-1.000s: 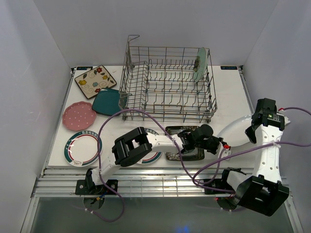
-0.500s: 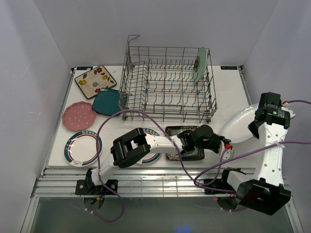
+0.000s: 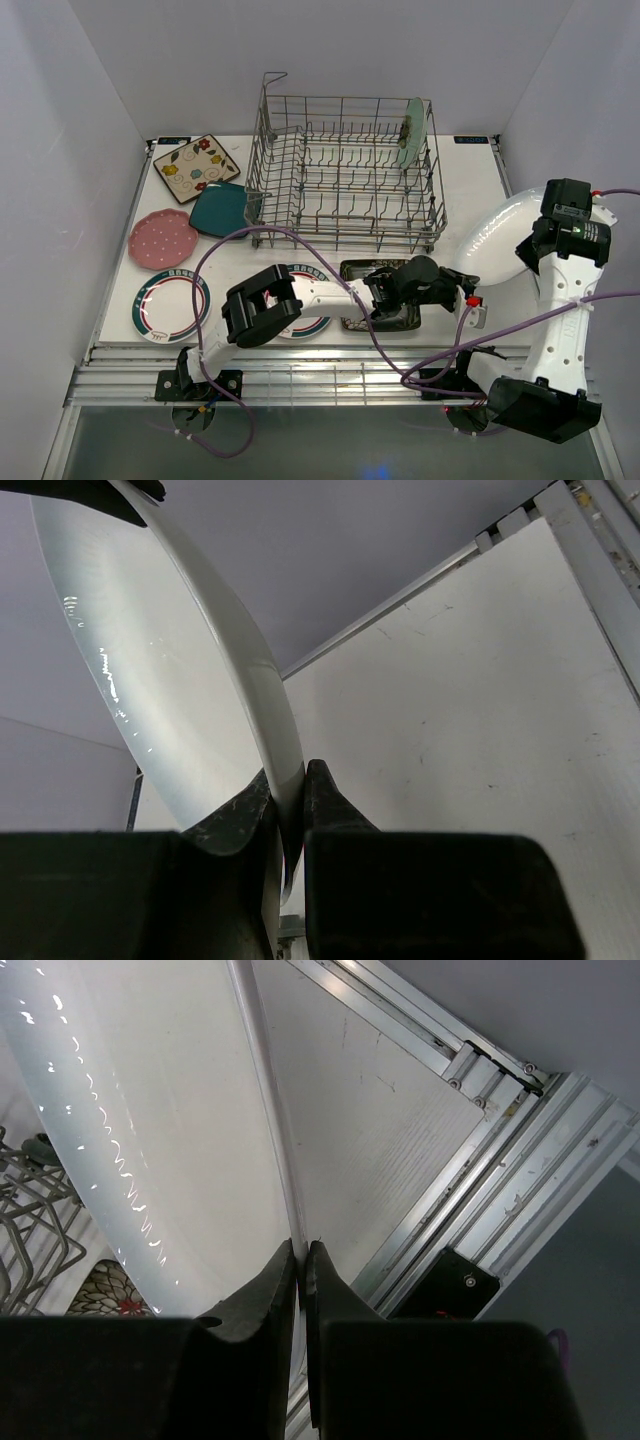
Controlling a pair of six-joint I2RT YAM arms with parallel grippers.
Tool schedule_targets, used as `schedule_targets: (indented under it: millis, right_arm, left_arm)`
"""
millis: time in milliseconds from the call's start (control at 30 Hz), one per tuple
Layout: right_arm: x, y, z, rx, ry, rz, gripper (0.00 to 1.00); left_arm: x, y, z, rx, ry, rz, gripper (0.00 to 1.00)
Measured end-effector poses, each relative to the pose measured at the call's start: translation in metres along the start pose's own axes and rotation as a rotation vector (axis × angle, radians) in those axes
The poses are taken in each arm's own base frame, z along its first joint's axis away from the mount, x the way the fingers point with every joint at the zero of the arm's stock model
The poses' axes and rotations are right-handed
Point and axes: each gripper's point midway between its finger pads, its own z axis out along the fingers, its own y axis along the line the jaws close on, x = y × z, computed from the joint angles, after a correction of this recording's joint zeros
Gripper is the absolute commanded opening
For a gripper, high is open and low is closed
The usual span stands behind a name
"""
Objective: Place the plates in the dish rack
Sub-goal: Pick up the plate at the center of the board, then insert the plate into the dish rack.
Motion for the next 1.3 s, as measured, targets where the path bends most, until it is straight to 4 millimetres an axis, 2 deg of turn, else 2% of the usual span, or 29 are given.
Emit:
schedule_targets:
  millis: [200, 467, 833, 967, 1200, 1300]
  right_arm:
    - [-0.012, 0.009, -0.014, -0.06, -0.034, -0.012, 0.08]
    - [-0.016, 0.031, -0.025, -0.135, -0.047, -0.072, 0.08]
    - [-0.03, 0.086, -0.05, -0.224, -0.135, -0.192, 0.08]
    - [-0.029, 0.106, -0.055, -0.254, -0.146, -0.214, 0.08]
    - [-0.025, 0.147, -0.07, -0.314, -0.121, -0.283, 0.08]
    - [-0.022, 0.157, -0.071, -0.328, -0.115, -0.304, 0.08]
  left_arm:
    - [-0.005, 0.019, -0.005, -0.067, 0.012, 0.03, 0.0]
    - [0.001, 0.033, -0.013, -0.153, 0.047, 0.078, 0.0]
    - [0.011, 0.074, -0.04, -0.289, 0.119, 0.088, 0.0]
    - [0.021, 0.086, -0.055, -0.313, 0.149, 0.076, 0.0]
    - [0.027, 0.104, -0.09, -0.368, 0.2, 0.024, 0.0]
    - [0.031, 0.106, -0.096, -0.38, 0.216, 0.009, 0.0]
